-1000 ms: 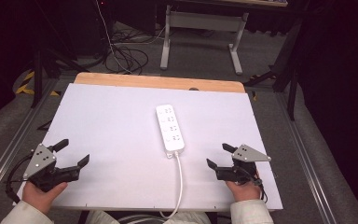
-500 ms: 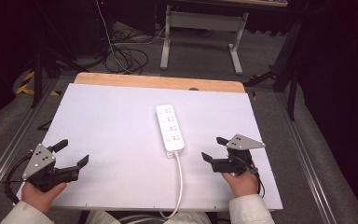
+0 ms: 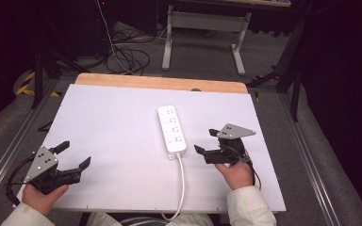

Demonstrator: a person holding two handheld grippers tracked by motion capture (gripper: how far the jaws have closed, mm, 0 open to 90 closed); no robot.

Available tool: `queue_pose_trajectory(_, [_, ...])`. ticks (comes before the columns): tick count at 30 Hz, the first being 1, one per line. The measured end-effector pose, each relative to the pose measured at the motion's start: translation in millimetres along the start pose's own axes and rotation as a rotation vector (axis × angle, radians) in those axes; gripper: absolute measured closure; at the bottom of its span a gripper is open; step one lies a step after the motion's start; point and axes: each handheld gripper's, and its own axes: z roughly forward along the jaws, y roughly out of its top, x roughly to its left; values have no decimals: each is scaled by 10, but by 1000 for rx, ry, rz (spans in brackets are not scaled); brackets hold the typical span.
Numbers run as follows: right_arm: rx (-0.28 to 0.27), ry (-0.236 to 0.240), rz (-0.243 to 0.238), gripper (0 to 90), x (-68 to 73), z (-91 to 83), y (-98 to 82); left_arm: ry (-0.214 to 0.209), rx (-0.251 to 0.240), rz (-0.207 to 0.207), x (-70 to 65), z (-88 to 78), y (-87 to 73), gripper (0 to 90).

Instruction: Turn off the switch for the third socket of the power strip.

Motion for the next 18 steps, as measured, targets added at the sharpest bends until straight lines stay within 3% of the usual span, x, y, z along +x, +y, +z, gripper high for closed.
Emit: queue_pose_trajectory(18, [42,28,-55,223,9,205,426,-4,2,-11,20,-7,-3,152])
